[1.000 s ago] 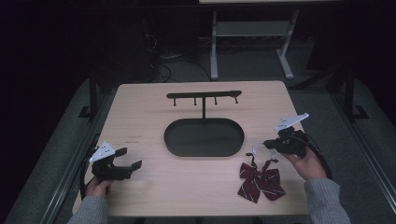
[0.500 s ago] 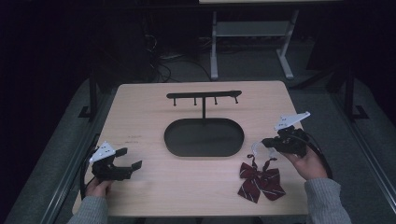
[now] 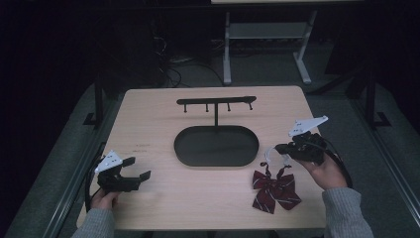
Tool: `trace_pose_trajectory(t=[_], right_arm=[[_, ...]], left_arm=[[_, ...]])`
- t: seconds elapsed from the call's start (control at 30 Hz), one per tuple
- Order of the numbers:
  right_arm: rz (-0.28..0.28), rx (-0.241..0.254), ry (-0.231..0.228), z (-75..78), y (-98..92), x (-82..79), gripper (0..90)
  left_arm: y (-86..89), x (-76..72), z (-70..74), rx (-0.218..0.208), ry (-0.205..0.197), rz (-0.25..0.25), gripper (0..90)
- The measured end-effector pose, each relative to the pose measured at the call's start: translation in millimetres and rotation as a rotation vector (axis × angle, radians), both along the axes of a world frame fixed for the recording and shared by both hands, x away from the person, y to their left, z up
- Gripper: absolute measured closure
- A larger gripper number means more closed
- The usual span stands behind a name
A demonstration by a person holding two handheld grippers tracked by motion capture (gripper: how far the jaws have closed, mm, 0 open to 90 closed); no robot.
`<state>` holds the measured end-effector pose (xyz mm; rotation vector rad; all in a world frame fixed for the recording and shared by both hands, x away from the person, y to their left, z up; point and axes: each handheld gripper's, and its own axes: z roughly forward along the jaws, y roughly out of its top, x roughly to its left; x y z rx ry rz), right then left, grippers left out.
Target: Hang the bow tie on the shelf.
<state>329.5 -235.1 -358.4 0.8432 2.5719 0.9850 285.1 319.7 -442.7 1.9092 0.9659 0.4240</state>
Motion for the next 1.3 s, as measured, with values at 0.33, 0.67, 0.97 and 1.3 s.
trace_pose_trajectory(t=[0.33, 0.67, 0.97, 1.3], right_arm=[[0.01, 0.032, -0.005, 7.2, 1.1, -0.7, 88.5], [0.027, 0.05, -0.044, 23.2, 5.2, -0.8, 88.5], [0.038, 0.065, -0.064, 36.4, 10.8, 1.3, 88.5], [0.067, 0.049, -0.083, 50.1, 24.9, 6.5, 88.5]], left_arm=[[-0.4, 0.4, -0.4, -0.004, 0.0, 0.002, 13.0], [-0.5, 1.4, -0.7, -0.007, -0.003, 0.003, 13.0], [-0.1, 2.0, -0.9, -0.001, -0.002, 0.005, 13.0], [-0.6, 2.0, -0.7, -0.001, -0.005, 0.002, 13.0]])
